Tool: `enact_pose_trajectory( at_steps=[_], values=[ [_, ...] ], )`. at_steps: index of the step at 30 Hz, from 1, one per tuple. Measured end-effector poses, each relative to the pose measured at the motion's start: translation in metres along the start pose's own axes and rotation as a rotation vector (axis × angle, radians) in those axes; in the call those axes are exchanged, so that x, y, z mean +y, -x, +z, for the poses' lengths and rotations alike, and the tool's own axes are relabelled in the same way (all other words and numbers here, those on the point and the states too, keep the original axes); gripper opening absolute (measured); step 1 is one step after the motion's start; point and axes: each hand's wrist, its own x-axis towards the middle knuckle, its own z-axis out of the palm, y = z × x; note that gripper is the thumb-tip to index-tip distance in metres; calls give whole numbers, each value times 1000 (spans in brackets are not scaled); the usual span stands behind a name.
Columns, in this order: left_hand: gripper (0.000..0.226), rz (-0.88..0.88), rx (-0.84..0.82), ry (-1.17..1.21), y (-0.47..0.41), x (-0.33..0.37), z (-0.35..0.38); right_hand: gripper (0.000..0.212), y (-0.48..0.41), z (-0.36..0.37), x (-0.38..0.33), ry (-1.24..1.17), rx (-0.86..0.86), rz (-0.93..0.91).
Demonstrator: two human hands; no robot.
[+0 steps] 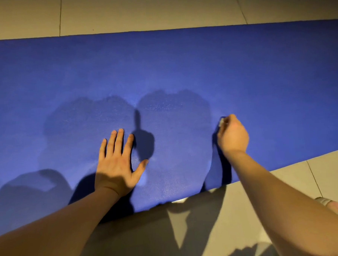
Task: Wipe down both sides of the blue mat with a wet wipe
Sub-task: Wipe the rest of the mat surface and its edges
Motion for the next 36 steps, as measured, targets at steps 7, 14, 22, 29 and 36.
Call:
enact_pose_trajectory(
  at_steps=[7,14,22,29,36],
  values=[
    [87,4,6,10,0,0,0,15,39,26,-79,-119,-82,-80],
    [86,8,17,16,2,0,-1,19,47,25,-79,34,-153,-513],
    [86,5,20,-2,0,1,-1,15,-26,-8,-11,142,-71,-24],
    [87,8,13,-11,0,-1,1,10,32,31,-113,-102,-216,-262],
    [86,5,14,-1,1,-2,1,23,29,21,-87,-20,-181,-337]
  ],
)
